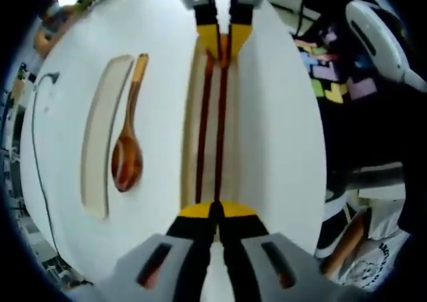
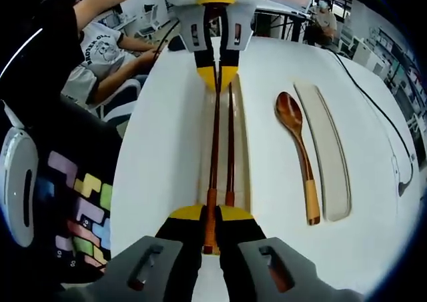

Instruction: Arrange the utensils inside the cutlery case until each visible utensil rests in its matching compartment.

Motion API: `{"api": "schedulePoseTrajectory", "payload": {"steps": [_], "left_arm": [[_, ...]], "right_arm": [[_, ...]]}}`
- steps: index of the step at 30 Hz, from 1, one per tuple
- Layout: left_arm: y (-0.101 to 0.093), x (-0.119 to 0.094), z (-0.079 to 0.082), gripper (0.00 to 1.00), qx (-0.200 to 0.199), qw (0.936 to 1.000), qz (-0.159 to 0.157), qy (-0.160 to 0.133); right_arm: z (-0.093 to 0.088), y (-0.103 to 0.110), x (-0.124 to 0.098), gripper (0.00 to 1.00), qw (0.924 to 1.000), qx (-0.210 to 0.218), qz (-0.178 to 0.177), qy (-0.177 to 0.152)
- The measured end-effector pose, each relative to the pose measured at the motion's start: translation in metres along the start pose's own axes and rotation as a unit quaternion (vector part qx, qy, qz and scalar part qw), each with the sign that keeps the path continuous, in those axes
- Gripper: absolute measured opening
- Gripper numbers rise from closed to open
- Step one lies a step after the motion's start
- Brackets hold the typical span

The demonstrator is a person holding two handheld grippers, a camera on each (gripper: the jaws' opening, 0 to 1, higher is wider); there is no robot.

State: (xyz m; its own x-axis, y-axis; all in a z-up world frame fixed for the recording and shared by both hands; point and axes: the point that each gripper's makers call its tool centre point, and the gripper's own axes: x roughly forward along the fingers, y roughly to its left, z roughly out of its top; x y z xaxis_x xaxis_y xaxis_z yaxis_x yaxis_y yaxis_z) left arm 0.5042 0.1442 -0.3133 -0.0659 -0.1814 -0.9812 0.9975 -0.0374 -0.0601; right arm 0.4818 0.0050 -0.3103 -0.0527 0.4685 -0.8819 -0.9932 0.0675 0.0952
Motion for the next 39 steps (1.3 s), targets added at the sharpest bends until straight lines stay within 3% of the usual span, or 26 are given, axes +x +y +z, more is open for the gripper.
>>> {"api": "schedulePoseTrajectory", "payload": {"steps": [10, 17, 28, 32, 37, 39], "left_arm": [[-0.003, -0.001, 0.001, 0.04, 0.005, 0.9999, 0.000, -0.010], [0.009, -0.015, 0.012, 0.04, -0.019, 0.9984, 0.018, -0.050], [0.029, -0.024, 0.016, 0.04, -0.065, 0.9935, 0.045, -0.082], [0.039, -0.025, 0.015, 0.04, -0.107, 0.9878, 0.057, -0.098], [0.057, -0.030, 0.016, 0.05, -0.191, 0.9691, 0.068, -0.140], [0.064, -0.031, 0.011, 0.07, -0.208, 0.9648, 0.077, -0.141]], "right_arm": [[0.004, -0.001, -0.006, 0.05, 0.9999, -0.008, -0.006, -0.013], [0.008, -0.006, -0.014, 0.05, 0.9993, -0.017, -0.022, -0.026], [0.012, -0.021, -0.030, 0.05, 0.9977, -0.014, -0.048, -0.045], [0.011, -0.029, -0.034, 0.05, 0.9967, -0.014, -0.063, -0.050], [0.008, -0.042, -0.038, 0.06, 0.9953, -0.008, -0.080, -0.054], [0.006, -0.049, -0.041, 0.06, 0.9945, -0.006, -0.089, -0.056]]}}
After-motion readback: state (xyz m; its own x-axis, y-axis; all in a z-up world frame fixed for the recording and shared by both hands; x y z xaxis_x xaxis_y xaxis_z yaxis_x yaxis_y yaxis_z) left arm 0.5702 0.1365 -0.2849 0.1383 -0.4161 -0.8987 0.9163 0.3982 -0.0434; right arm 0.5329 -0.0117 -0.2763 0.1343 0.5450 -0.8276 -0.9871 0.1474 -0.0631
